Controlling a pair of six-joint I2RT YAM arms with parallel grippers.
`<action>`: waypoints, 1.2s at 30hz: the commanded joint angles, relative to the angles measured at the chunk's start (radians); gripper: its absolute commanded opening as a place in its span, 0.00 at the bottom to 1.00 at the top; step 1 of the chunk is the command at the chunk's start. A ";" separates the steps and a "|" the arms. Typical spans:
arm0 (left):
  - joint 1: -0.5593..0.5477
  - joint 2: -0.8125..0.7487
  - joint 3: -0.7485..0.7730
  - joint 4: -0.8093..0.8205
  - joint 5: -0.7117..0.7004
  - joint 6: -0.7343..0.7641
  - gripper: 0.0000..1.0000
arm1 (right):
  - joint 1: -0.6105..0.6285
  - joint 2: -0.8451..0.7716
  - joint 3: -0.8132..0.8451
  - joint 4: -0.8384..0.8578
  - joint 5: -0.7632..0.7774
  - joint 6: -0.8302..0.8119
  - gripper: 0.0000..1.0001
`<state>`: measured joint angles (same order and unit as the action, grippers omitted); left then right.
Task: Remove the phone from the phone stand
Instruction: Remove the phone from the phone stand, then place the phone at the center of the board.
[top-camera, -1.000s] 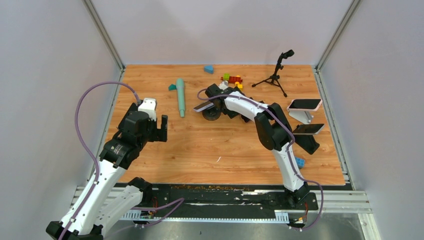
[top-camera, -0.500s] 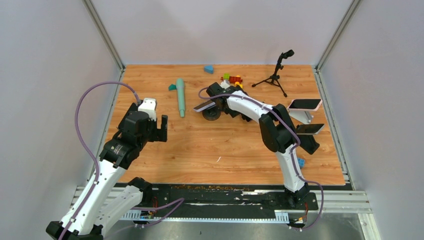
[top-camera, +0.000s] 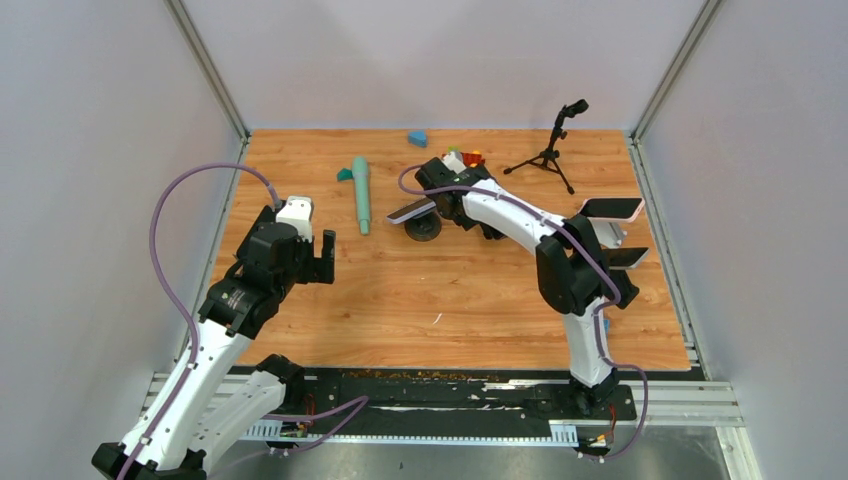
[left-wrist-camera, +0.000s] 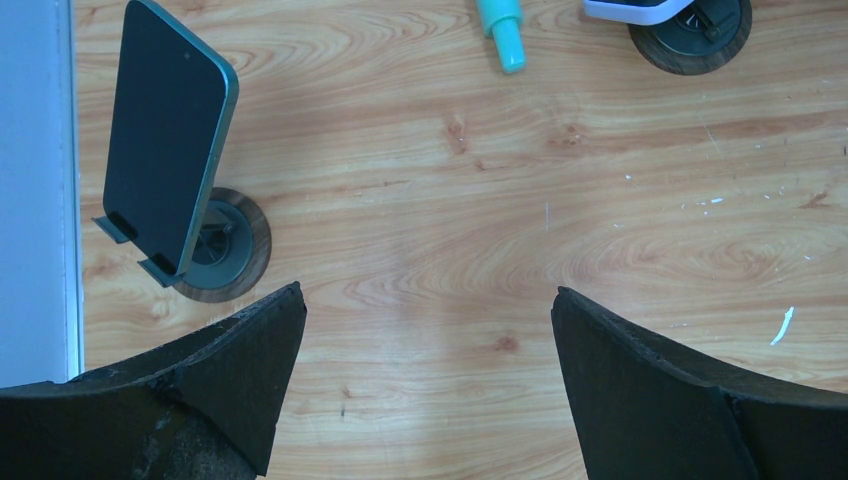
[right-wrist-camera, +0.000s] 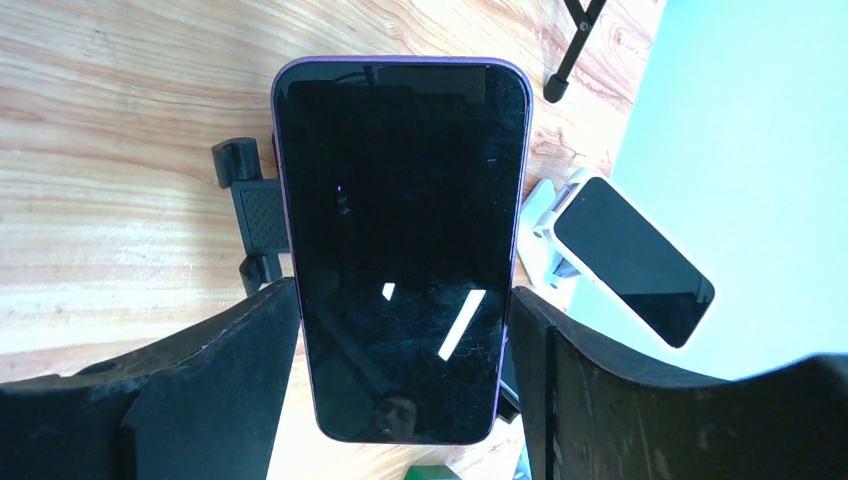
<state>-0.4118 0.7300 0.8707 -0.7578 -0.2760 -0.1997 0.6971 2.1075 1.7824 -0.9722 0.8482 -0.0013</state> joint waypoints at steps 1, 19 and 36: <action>0.002 -0.010 -0.006 0.032 -0.010 -0.014 1.00 | 0.017 -0.132 -0.022 -0.010 -0.021 0.047 0.59; 0.002 -0.005 -0.006 0.032 -0.003 -0.012 1.00 | 0.051 -0.416 -0.299 0.055 -0.652 0.208 0.58; 0.002 -0.019 -0.009 0.041 0.024 -0.006 1.00 | 0.132 -0.409 -0.552 0.167 -0.670 0.371 0.57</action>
<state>-0.4118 0.7273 0.8703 -0.7574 -0.2661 -0.1997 0.7994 1.7008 1.2533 -0.8734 0.1272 0.3065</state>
